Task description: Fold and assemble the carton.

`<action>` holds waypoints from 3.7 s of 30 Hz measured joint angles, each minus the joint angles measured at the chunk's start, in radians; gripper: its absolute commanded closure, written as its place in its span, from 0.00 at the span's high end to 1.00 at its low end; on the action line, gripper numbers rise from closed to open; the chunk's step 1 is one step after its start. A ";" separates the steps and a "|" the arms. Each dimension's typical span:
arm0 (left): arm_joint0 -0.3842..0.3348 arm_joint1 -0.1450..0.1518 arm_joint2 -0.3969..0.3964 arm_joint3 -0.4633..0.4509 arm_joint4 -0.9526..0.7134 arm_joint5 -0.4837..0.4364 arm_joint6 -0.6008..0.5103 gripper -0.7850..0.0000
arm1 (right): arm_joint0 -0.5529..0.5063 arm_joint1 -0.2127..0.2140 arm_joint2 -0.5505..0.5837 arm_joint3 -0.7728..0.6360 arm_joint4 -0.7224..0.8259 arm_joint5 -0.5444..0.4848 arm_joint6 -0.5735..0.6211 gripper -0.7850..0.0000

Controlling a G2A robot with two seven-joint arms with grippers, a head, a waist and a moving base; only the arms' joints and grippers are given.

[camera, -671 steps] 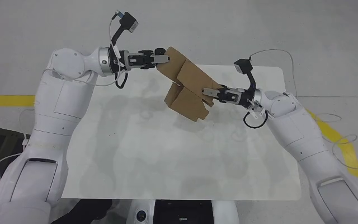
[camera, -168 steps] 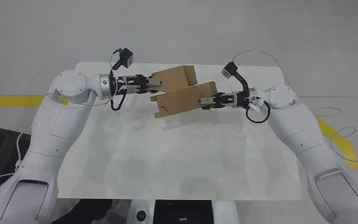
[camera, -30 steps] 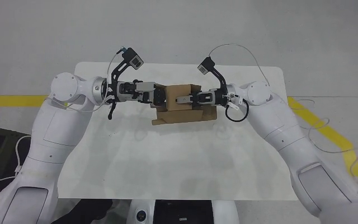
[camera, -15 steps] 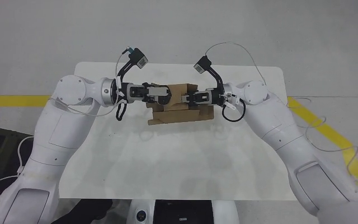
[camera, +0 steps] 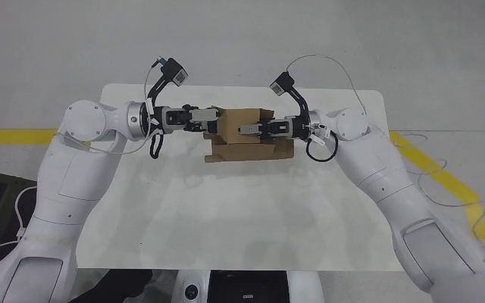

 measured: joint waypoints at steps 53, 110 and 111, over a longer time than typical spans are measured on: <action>-0.005 0.003 -0.020 0.034 0.059 -0.018 0.045 1.00 | -0.023 -0.009 0.015 -0.050 0.015 0.014 0.014 0.00; 0.024 -0.008 0.053 -0.060 0.041 0.004 -0.001 1.00 | -0.010 -0.064 0.107 0.002 -0.110 -0.009 -0.223 0.00; 0.023 -0.008 0.055 -0.058 0.044 0.005 0.000 1.00 | -0.011 -0.066 0.106 0.000 -0.108 -0.009 -0.221 0.00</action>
